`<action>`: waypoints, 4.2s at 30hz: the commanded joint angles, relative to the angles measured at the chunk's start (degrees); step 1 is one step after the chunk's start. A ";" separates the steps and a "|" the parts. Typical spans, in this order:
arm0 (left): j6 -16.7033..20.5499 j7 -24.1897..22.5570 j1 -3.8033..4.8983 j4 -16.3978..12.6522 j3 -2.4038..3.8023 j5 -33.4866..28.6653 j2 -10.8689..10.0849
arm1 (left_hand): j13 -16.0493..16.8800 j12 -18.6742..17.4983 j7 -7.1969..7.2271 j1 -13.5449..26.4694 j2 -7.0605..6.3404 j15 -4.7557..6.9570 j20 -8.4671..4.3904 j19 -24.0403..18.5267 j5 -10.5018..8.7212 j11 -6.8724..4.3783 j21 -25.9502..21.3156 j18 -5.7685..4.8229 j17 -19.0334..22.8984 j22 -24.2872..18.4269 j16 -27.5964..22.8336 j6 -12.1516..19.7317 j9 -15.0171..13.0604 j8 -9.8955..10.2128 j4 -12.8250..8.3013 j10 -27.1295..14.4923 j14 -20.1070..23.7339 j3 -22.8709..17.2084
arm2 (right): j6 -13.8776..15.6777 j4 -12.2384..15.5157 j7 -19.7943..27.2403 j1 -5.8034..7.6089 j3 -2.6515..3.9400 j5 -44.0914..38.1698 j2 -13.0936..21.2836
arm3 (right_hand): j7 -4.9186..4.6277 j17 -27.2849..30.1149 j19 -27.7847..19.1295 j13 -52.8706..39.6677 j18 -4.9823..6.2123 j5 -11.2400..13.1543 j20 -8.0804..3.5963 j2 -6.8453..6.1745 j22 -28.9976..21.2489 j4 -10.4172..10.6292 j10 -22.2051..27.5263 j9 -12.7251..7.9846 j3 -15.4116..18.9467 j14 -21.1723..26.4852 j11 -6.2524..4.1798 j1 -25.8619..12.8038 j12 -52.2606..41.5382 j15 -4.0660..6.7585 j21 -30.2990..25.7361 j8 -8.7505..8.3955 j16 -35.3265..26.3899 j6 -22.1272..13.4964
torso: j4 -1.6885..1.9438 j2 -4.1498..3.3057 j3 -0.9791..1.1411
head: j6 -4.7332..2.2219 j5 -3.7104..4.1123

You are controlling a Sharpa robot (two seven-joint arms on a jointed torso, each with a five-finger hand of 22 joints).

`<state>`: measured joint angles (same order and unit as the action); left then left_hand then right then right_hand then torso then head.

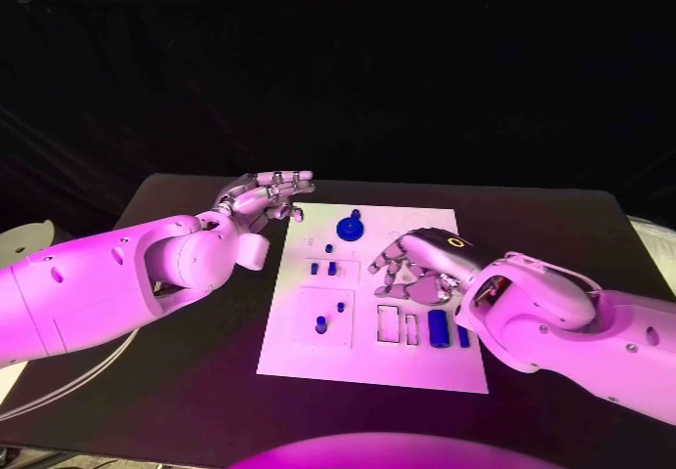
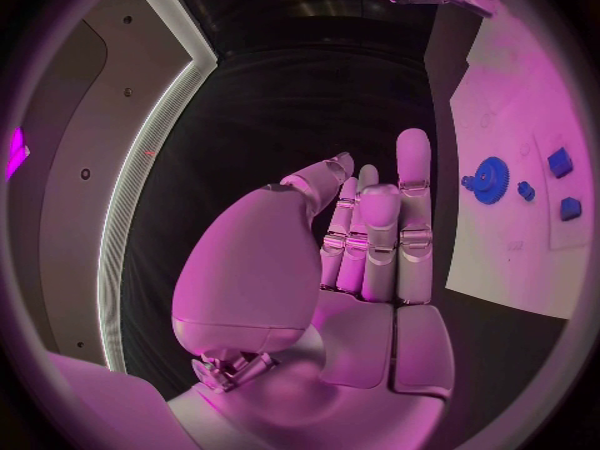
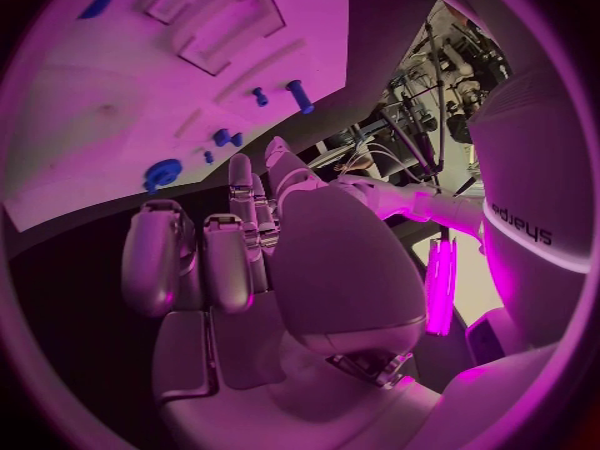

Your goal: Assemble the parts on the task board

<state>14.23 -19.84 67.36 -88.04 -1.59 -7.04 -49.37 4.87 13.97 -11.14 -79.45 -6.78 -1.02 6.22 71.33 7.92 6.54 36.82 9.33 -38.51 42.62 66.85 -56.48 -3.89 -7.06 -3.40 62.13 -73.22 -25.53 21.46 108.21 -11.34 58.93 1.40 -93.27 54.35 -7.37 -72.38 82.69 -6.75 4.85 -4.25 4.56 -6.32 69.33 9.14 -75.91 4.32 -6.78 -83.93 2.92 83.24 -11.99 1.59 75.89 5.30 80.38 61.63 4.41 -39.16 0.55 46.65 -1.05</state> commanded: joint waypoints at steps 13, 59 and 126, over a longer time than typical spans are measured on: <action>-1.01 -0.20 0.03 -0.41 -0.41 -0.06 -0.21 | -0.06 0.32 0.01 0.29 0.28 -0.22 0.40 -0.04 -0.05 0.04 -0.10 1.07 0.14 0.08 0.22 0.30 -0.03 -0.28 -0.30 -0.50 0.12 0.18 | -1.04 6.70 -20.86 -0.74 -1.48 9.98 13.10 | 2.36 -8.75 2.80 -54.62 -2.03 -12.81 -2.63 0.81 8.27 7.10 -6.75 1.41 11.46 -4.57 -2.69 -9.72 -49.48 2.20 6.01 2.95 5.38 1.40 | -1.88 0.60 -0.45 | -1.05 3.41; -1.50 0.23 0.02 -0.56 -0.61 -0.06 -0.69 | -0.06 0.32 0.01 0.29 0.28 -0.22 0.40 -0.04 -0.05 0.04 -0.10 1.07 0.14 0.08 0.22 0.30 -0.03 -0.28 -0.30 -0.50 0.12 0.18 | -11.00 1.47 -22.54 -5.32 -2.01 0.37 6.13 | 2.54 -12.91 3.65 -72.66 -2.66 -11.22 -2.33 2.94 11.41 7.18 -9.15 4.49 16.95 -5.18 -2.71 -10.93 -65.02 2.16 8.08 5.62 7.48 1.01 | -1.87 0.58 -0.52 | 0.28 2.32; -2.05 0.38 0.01 -0.85 -0.68 0.41 -0.26 | -0.09 0.68 -0.02 0.29 0.26 -0.26 0.44 -0.14 -0.06 0.08 -0.09 1.07 0.25 0.12 0.28 0.48 -0.03 -0.44 -0.50 -0.78 0.23 0.19 | -3.22 1.39 -23.53 -4.95 -1.16 14.34 -0.89 | 5.11 -14.09 4.17 -74.74 -2.93 -15.46 -4.03 6.27 12.79 7.44 -10.41 10.43 13.53 -5.38 -4.94 -15.60 -64.72 4.03 8.85 8.60 7.96 6.33 | -1.90 0.57 -0.50 | 0.43 1.85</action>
<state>13.35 -19.23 67.35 -88.73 -2.30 -6.96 -49.73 4.85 14.31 -11.13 -79.45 -6.79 -1.02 6.23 71.33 7.92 6.53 36.82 9.34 -38.35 42.68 66.85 -56.49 -3.89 -7.26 -3.56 61.73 -73.22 -25.36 19.60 109.62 -34.55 54.00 0.25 -77.58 53.56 -5.01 -74.92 84.00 -63.52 3.04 -20.25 1.03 0.02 74.92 16.59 -82.08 14.83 6.43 -84.05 0.30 68.16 -70.47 5.34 84.54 14.32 88.10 65.03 2.52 -38.59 0.05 47.09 0.81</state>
